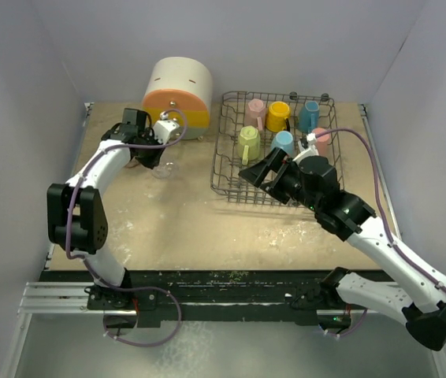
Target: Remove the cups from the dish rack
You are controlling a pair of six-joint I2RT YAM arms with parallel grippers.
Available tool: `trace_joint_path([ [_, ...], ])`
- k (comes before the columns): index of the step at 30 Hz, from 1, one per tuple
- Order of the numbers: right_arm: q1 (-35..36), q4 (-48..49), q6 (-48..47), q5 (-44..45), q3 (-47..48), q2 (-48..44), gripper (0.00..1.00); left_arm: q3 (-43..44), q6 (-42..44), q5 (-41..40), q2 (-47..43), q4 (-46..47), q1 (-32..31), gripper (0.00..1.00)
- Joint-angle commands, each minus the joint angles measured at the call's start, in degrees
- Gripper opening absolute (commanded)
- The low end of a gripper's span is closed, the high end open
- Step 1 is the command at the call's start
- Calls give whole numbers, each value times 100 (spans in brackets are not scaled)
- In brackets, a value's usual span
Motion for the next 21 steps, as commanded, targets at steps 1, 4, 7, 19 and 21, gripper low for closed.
trace_joint_path([
  [1,-43,-717,-367,392,195,-219,100,471,286,-859,364,241,-240,0],
  [4,-46,-844,-378,455,154,-360,100,813,368,-1165,805,-19,-292,0],
  [7,-45,-921,-376,506,153,-454,100,1122,405,-1236,1066,-215,-297,0],
  [19,-55,-1457,-699,1290,391,-133,100,1308,266,-1224,767,-36,-322,88],
  [21,-55,-1444,-844,1513,496,30,100,1322,178,-1158,571,3,-323,99],
])
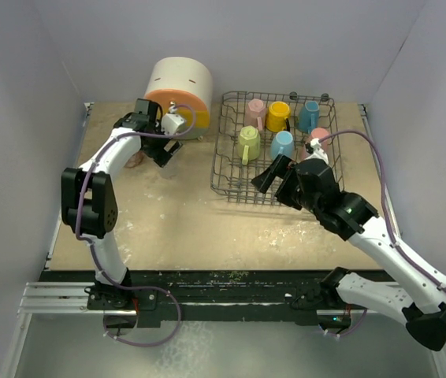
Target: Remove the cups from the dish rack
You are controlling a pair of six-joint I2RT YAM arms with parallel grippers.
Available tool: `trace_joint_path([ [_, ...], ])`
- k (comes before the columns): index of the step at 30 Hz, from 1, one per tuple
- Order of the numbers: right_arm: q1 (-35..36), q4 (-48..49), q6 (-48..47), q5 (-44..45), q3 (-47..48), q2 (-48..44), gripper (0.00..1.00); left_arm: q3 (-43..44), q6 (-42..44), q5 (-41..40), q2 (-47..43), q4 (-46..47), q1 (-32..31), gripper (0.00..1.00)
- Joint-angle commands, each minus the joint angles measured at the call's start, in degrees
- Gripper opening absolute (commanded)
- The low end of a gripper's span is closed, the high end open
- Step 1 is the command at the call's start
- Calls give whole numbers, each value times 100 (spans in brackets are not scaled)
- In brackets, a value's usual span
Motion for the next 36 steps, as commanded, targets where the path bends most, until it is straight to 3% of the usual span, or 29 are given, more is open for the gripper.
trace_joint_path([
  [1,-24,-110,-414,728,514,327,100,160,-210,89,-734,269,-15,99],
  [8,-23,-473,-1224,1394,1900,2213,100,118,-532,273,-1684,220,58,99],
  [14,-15,-869,-1813,2095,3419,4124,93,-293,-910,1577,-2613,-297,301,99],
  [20,-25,-1029,-2266,2590,4557,5639,85,-1146,-859,2174,-3282,-426,301,99],
  [25,-146,-1056,-2378,2606,4953,6310,79,-1568,-744,2348,-3499,-452,301,99],
  [36,-388,-281,-2768,2661,4929,6863,64,-1731,-777,2426,-3630,-444,310,99],
])
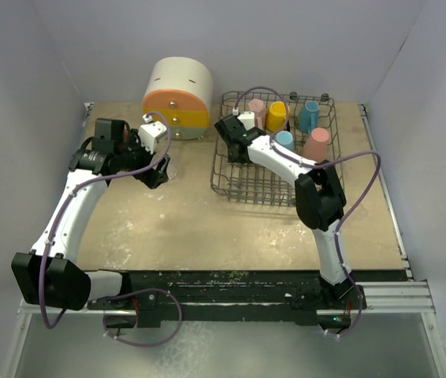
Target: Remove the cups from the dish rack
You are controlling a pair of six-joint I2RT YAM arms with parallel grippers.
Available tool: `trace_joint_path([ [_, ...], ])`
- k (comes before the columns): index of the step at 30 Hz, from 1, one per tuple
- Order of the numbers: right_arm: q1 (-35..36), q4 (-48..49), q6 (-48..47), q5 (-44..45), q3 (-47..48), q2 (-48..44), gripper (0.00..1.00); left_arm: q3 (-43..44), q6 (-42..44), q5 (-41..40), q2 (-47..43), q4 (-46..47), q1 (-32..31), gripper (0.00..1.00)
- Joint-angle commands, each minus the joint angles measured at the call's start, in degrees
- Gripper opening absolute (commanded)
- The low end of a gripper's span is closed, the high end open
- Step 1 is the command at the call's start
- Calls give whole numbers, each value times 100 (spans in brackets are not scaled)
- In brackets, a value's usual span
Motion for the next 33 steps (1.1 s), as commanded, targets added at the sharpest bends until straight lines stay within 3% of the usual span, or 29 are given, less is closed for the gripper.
trace_joint_path([
  [1,-87,520,-367,248,301,97,62,45,-33,168,-174,138,19,99],
  [8,-94,746,-589,190,683,462,52,134,-33,208,-169,66,19,100],
  [19,-93,1140,-419,181,126,313,28,162,-1,223,-169,13,19,99],
  [27,-68,1344,-861,527,177,-16,0,214,15,232,-141,-53,19,99],
  [33,-58,1427,-1143,511,152,-598,0,135,151,184,-108,-93,19,99],
])
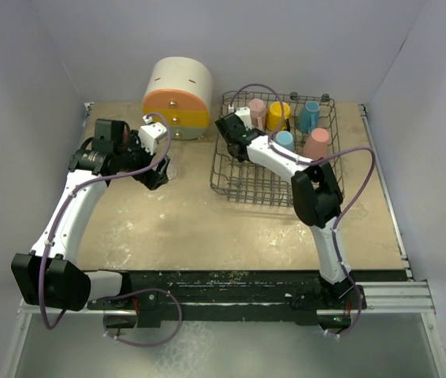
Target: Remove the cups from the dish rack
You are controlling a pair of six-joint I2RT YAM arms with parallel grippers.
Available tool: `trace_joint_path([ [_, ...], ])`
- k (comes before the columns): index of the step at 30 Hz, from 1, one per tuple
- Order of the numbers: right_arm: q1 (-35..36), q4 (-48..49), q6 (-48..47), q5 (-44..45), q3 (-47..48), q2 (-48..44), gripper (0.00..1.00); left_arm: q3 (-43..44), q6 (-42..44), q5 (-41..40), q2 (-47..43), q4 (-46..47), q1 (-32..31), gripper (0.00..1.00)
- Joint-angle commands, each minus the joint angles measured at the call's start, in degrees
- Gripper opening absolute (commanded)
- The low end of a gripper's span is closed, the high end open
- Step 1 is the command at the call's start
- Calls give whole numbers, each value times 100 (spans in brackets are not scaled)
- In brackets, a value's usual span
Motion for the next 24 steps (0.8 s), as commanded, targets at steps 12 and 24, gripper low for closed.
trace_joint_path([
  [12,120,413,593,-1195,36,-2192,0,-60,667,358,-100,180,19,99],
  [24,359,2198,2761,-4568,-2082,-4055,0,-1055,1945,1788,-1469,1390,3,99],
])
